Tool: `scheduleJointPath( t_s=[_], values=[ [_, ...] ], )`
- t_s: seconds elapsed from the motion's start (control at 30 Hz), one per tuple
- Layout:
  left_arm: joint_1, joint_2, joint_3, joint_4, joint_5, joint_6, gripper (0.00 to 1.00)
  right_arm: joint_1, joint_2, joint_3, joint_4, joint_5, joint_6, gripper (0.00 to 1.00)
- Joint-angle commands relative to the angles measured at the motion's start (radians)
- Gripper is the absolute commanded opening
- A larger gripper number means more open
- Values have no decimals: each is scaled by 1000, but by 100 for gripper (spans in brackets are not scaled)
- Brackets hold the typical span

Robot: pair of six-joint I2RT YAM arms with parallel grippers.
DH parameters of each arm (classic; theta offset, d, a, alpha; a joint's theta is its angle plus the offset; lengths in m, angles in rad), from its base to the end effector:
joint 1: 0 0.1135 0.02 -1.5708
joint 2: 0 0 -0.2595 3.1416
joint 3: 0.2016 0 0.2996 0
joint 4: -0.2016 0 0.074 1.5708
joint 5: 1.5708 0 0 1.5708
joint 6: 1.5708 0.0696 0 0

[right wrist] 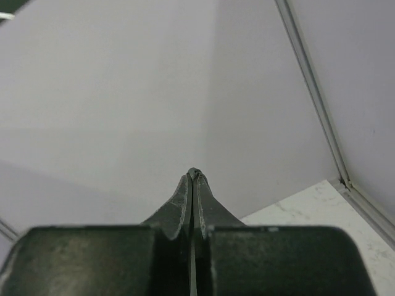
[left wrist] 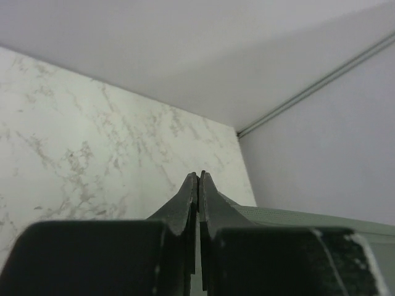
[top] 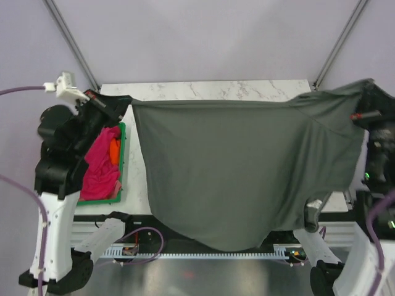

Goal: Fold and stack the t-shirts
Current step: Flatten the tshirt out

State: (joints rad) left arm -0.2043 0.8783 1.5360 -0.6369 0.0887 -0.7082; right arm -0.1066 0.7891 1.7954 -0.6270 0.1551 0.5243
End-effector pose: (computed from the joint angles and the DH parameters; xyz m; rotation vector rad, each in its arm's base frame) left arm 0.1880 -0.0452 0.5431 -0.3292 1.5703 -0.7848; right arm 0.0746 -0.0188 0.6306 0.5001 1.0916 0.2741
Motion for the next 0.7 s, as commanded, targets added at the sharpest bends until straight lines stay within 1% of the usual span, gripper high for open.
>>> scheduleJointPath(
  t_s=[0.0,0.03,0.07,0.1,0.13,0.17,0.2,0.23,0.27,0.3,0.33,0.37,0.4,0.43,0.47,0.5,0.53,0.57,0.67],
  values=[
    [6,169,-75,20,-133,67,2,1,140,-245,260,-25,-21,0],
    [5,198,-109,38,-144,82,2,1,151,-378,320,-52,-18,0],
    [8,230,-131,52,-165,88,2,1,176,-445,381,-81,-11,0],
    [8,260,-151,69,-171,93,2,1,189,-511,517,-150,-4,0],
    [11,319,-192,95,-176,101,2,1,205,-641,597,-181,8,0],
    [17,352,-209,141,-179,105,2,1,254,-698,675,-210,19,0],
    [23,381,-221,166,-178,107,2,1,284,-744,799,-247,37,0],
    [29,462,-231,189,-175,114,2,2,324,-810,852,-258,46,0],
    [42,503,-231,231,-175,121,2,2,414,-832,900,-265,52,0],
    [46,552,-226,252,-170,125,2,4,465,-846,988,-275,65,0],
    [54,645,-205,267,-161,137,2,4,519,-853,1028,-304,68,0],
    [69,704,-186,284,-138,144,2,4,629,-846,1062,-321,71,0],
    [77,752,-163,287,-124,160,2,4,686,-829,1107,-344,68,0],
    [85,798,-107,289,-107,168,2,5,743,-779,1113,-367,65,0],
    [95,892,-81,289,-93,176,2,5,854,-745,1116,-377,63,0],
    [100,931,-53,289,-93,188,2,5,908,-707,1104,-388,59,0],
    [103,976,4,289,-74,193,2,5,959,-633,1096,-396,57,0],
    [111,1038,30,289,-51,196,2,5,1048,-598,1086,-403,59,0],
    [123,1117,122,289,-1,204,2,7,1178,-489,1070,-411,66,0]
  ],
)
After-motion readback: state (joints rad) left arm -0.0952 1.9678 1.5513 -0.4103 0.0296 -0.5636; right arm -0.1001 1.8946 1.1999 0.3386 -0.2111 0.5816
